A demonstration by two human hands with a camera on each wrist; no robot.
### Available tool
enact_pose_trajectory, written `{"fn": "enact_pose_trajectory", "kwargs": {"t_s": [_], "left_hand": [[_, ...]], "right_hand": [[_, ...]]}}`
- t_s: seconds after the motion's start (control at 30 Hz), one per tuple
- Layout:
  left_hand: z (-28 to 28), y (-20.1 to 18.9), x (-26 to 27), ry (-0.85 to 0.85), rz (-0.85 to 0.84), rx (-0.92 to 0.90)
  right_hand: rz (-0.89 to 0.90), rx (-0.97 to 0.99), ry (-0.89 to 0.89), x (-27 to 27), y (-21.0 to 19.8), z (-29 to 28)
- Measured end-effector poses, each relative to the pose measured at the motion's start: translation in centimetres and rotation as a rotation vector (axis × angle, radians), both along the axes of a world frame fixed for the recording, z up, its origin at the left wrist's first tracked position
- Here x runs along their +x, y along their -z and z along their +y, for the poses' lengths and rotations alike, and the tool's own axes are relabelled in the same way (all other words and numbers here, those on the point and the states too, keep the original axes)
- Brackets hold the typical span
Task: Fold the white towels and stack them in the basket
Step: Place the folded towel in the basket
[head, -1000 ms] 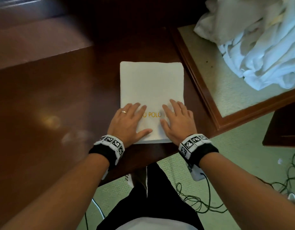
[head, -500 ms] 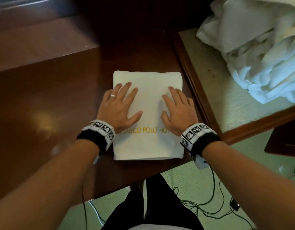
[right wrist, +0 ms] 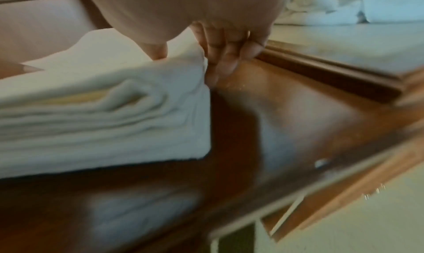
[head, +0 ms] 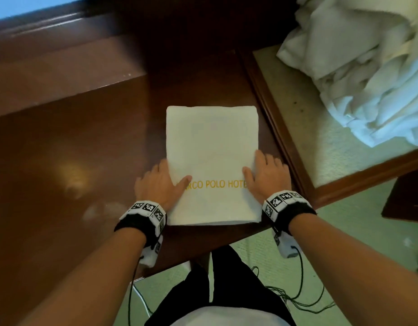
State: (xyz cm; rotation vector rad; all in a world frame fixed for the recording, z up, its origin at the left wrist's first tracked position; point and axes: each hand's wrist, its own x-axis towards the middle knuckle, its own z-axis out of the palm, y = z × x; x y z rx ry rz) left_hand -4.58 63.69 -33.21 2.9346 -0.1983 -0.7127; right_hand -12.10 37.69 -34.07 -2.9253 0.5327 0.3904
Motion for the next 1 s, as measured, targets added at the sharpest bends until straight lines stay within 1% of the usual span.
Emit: {"fn": "enact_pose_trajectory", "kwargs": {"t_s": [0.1, 0.17, 0.2, 0.27, 0.33, 0.43, 0.53, 0.67, 0.83, 1.0], "left_hand": [[0.1, 0.4, -1.6, -0.195, 0.167, -0.069], [0.1, 0.8, -2.5, -0.332, 0.242, -0.203], [0.3, 0.9, -2.8, -0.365, 0.269, -0.281], [0.6, 0.9, -3.5, -0.363, 0.294, -0.370], [1.0, 0.6, -4.2, -0.330, 0.274, -0.402], [1.2, -0.8, -5.2, -0.307, 0.205, -0.444], [0.3, -3.4, -6.3, -0.227, 0.117, -0.489], [-1.5, -7.3, -7.1, -0.105, 0.057, -0.575], [-5.4, -13.3, -7.2, 0.002, -0.024, -0.726], [-11.0, -18.7, -7.2, 0.075, -0.101, -0.913]], "right_hand": [[0.085, 0.134, 0.170, -2.6, 0.0, 2.0], [0.096, 0.279, 0.342, -3.5, 0.2, 2.9], [0.094, 0.367, 0.435, -3.7, 0.1, 3.3], [0.104, 0.524, 0.566, -3.9, -0.1, 3.7], [0.124, 0.637, 0.590, -4.5, -0.6, 3.9], [0.093, 0.725, 0.597, -5.9, -1.9, 4.3], [0.022, 0.739, 0.614, -6.9, -4.0, 4.7], [-0.110, 0.710, 0.637, -7.4, -7.8, 3.7], [-0.296, 0.656, 0.611, -9.2, -13.1, 0.1], [-0.503, 0.575, 0.581, -10.9, -19.8, -4.6]]}}
